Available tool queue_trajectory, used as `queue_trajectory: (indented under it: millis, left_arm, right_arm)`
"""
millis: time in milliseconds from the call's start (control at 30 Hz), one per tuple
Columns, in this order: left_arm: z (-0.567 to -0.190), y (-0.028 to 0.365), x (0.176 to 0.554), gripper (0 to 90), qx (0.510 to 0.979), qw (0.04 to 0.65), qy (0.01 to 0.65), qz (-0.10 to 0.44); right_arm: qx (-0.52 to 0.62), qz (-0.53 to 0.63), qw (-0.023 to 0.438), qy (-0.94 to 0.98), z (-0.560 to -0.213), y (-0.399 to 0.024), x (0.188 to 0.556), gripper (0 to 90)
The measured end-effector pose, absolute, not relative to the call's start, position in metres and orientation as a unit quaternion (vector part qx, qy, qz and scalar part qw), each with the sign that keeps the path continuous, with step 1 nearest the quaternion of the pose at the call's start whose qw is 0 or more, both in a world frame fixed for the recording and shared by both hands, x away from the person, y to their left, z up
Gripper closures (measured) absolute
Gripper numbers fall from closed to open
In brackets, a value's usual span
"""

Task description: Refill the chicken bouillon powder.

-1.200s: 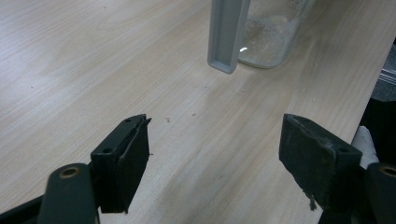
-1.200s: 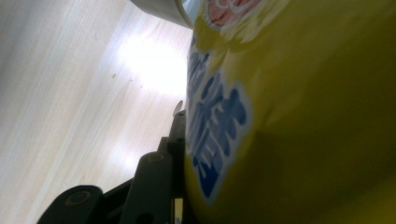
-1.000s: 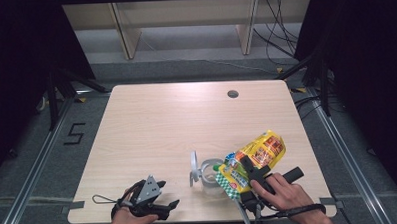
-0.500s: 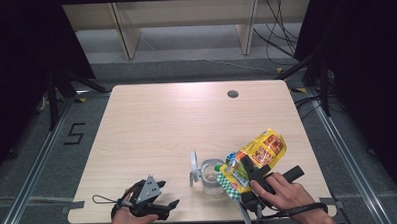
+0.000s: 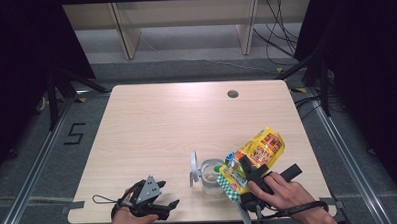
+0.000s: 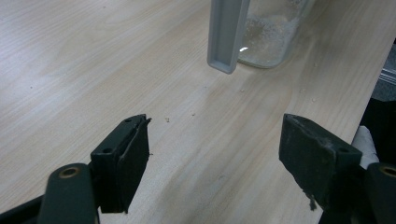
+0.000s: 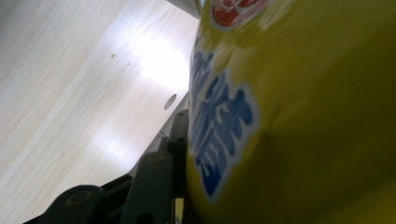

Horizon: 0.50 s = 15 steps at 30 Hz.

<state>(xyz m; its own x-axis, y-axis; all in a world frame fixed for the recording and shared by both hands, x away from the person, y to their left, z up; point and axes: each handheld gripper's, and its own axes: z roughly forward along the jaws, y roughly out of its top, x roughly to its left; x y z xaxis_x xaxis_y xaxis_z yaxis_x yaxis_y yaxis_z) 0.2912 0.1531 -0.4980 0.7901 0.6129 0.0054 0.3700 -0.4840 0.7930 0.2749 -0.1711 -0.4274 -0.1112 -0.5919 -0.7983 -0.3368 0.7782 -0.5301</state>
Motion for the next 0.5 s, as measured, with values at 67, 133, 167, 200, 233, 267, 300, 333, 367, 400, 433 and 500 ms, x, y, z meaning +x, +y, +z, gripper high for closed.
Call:
queue_trajectory:
  millis: [67,133,167,200,233,267,300,333,367,400,433,500]
  left_arm:
    - [-0.498,0.1534,0.2911,24.3,0.851,0.416,0.288,0.144]
    - [-0.4976,0.154,0.2921,24.2,0.854,0.414,0.28,0.148]
    - [-0.4977,0.1538,0.2917,24.2,0.852,0.414,0.284,0.149]
    - [-0.4979,0.1534,0.2918,24.2,0.851,0.415,0.285,0.15]
    - [-0.4985,0.1532,0.2921,24.2,0.85,0.418,0.285,0.149]
    - [-0.4981,0.1533,0.2921,24.2,0.851,0.416,0.283,0.149]
    - [-0.4979,0.1537,0.2931,24.2,0.853,0.416,0.275,0.151]
    - [-0.4975,0.1539,0.2928,24.2,0.855,0.413,0.275,0.149]
    - [-0.4975,0.1541,0.293,24.2,0.856,0.412,0.274,0.149]
    - [-0.4976,0.154,0.2929,24.2,0.855,0.413,0.276,0.149]
    - [-0.4976,0.1541,0.2929,24.2,0.855,0.413,0.276,0.149]
    - [-0.4974,0.1543,0.293,24.2,0.856,0.412,0.274,0.149]
  right_arm:
    - [-0.318,-0.116,0.581,0.74,-0.4261,-0.1703,0.2751,67.6]
    - [-0.319,-0.115,0.588,0.735,-0.4265,-0.1711,0.2752,67.6]
    - [-0.322,-0.118,0.586,0.734,-0.4256,-0.1709,0.2755,67.6]
    - [-0.314,-0.119,0.579,0.743,-0.426,-0.1707,0.2755,67.6]
    - [-0.315,-0.121,0.579,0.742,-0.4261,-0.1707,0.2754,67.6]
    - [-0.317,-0.12,0.587,0.735,-0.4264,-0.1711,0.2751,67.6]
    - [-0.317,-0.123,0.579,0.741,-0.4256,-0.1704,0.2754,67.6]
    - [-0.319,-0.123,0.578,0.741,-0.4253,-0.1701,0.2755,67.6]
    - [-0.319,-0.122,0.58,0.74,-0.425,-0.1699,0.2756,67.6]
    - [-0.322,-0.124,0.579,0.739,-0.4248,-0.1694,0.2758,67.6]
    - [-0.323,-0.124,0.587,0.732,-0.4254,-0.1694,0.2758,67.6]
    - [-0.323,-0.123,0.589,0.731,-0.4258,-0.1695,0.276,67.6]
